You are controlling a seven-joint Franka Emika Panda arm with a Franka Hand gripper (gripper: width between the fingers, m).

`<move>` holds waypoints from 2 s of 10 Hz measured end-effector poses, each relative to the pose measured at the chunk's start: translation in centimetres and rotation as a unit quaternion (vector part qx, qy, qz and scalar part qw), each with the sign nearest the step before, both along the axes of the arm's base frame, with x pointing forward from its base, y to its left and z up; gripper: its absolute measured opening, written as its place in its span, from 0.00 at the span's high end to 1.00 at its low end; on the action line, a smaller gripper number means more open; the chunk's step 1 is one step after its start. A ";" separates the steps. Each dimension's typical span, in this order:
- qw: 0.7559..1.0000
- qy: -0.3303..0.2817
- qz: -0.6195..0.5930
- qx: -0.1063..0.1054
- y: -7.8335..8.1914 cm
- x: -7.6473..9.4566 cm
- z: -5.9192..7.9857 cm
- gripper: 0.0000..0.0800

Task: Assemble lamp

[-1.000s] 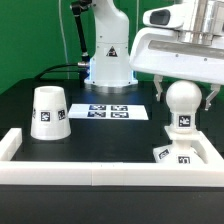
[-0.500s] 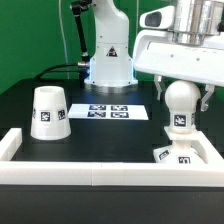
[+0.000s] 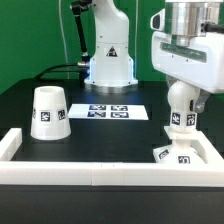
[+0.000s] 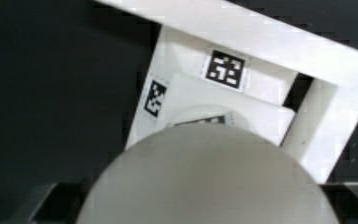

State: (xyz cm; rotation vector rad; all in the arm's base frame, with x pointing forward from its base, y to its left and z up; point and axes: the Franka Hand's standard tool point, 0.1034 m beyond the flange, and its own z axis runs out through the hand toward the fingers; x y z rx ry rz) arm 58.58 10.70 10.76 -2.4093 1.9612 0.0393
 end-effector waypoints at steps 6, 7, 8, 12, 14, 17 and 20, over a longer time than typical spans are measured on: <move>0.997 0.003 -0.067 0.027 0.3 0.1 -0.1 0.14; 0.999 0.001 -0.041 0.027 0.7 0.0 -0.1 0.13; 1.000 -0.003 -0.015 0.026 0.8 0.1 0.0 0.13; 0.972 -0.027 0.231 0.022 1.2 0.1 0.0 0.13; 0.955 -0.032 0.293 0.019 0.9 -0.1 -0.2 0.13; 0.911 -0.049 0.409 0.010 0.6 0.0 -0.2 0.13; 0.860 -0.054 0.507 0.007 0.4 0.0 -0.2 0.13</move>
Offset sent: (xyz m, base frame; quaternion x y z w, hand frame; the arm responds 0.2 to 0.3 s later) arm 0.0000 0.0000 0.0000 0.0000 0.0000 0.1938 0.9810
